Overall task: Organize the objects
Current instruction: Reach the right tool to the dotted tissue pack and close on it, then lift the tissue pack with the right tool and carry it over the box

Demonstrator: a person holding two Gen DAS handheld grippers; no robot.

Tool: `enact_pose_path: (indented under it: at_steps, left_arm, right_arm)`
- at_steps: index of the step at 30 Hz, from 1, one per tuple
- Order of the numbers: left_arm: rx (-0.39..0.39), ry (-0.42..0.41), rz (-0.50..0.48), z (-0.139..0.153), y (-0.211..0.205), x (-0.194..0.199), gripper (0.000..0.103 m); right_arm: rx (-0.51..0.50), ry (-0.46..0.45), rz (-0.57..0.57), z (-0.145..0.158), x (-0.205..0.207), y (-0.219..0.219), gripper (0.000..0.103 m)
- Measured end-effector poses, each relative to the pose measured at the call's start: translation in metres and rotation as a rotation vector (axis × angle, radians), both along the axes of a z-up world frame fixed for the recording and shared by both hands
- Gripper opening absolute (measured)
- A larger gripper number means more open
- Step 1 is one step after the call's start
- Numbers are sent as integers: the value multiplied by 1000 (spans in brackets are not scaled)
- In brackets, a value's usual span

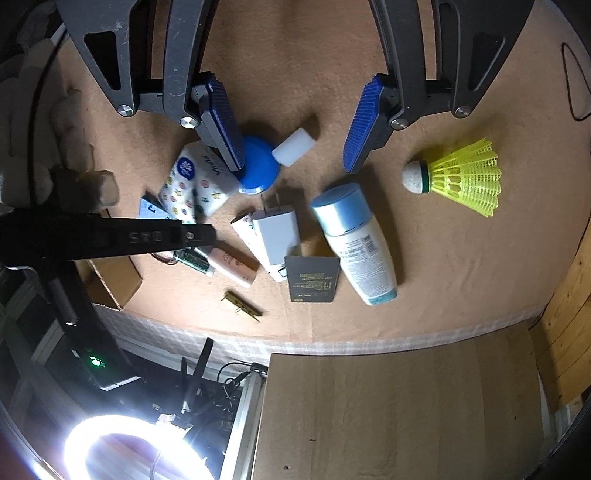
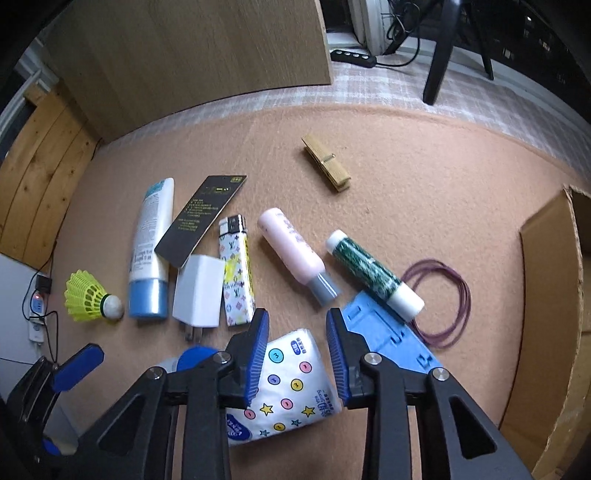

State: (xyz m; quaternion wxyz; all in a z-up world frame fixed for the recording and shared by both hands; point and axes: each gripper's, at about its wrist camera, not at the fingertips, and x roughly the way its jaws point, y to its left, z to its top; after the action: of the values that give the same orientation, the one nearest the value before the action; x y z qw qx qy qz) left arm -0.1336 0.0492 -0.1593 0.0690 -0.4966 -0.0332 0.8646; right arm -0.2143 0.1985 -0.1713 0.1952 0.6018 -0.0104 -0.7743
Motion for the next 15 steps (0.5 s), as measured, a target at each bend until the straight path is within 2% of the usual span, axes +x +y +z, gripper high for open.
enact_pose_path:
  at_steps: [6, 15]
  left_arm:
    - [15, -17, -5, -8, -3, 7, 60]
    - [32, -38, -43, -13, -1, 28, 60]
  right_arm:
    - [-22, -33, -5, -1, 21, 9, 28]
    - [-91, -79, -89, -6, 70, 35, 28]
